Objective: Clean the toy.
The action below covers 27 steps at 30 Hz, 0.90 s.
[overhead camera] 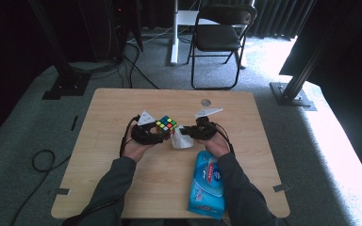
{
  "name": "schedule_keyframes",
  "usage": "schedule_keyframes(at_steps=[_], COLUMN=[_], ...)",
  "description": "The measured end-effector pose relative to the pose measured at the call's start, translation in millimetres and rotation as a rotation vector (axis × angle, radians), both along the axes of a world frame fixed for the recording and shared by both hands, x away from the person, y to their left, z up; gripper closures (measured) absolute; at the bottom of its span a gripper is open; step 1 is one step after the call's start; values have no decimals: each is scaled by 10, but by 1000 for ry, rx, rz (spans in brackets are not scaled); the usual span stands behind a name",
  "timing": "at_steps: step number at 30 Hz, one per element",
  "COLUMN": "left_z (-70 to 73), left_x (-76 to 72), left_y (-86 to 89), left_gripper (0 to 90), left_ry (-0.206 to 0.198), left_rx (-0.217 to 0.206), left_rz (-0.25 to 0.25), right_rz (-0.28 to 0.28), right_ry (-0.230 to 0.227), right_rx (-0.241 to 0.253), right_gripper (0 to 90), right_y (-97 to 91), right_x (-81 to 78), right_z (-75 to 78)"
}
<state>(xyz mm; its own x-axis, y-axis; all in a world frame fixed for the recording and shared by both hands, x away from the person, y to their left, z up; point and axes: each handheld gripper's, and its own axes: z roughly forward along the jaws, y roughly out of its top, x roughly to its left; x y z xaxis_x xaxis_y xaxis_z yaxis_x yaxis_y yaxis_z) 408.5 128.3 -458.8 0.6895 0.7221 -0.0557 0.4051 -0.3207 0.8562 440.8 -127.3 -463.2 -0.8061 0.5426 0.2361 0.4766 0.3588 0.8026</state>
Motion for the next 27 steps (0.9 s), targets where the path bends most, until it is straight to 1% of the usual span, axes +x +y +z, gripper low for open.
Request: schedule_keyframes(at_steps=[2, 4, 10, 12, 13, 14, 18, 22, 27], left_z=[9, 28, 81, 104, 115, 126, 161, 185, 208], left_x=[-8, -19, -39, -46, -50, -52, -54, -53, -52], left_y=[12, 31, 34, 27, 24, 20, 4, 3, -5], left_gripper=[344, 344, 344, 344, 344, 344, 344, 344, 344], left_ry=[-1, -3, -15, -18, -19, -22, -29, -33, -38], left_rx=[-6, -17, -23, -26, -31, -34, -35, -36, -38], left_rz=[2, 3, -3, -5, -6, -8, -11, -13, -10], right_rz=[-18, -31, -39, -41, -35, -35, -20, -4, 16], right_ry=[6, 20, 53, 64, 84, 84, 105, 104, 100], right_rx=[5, 23, 51, 48, 65, 65, 97, 102, 92], right_gripper=[834, 833, 834, 833, 834, 834, 834, 833, 833], right_y=[-23, -46, -73, -71, -73, -73, -63, -44, -8], right_x=[13, 25, 50, 59, 68, 68, 74, 68, 55], right_z=[-5, -10, -36, -50, -65, -65, -81, -87, -101])
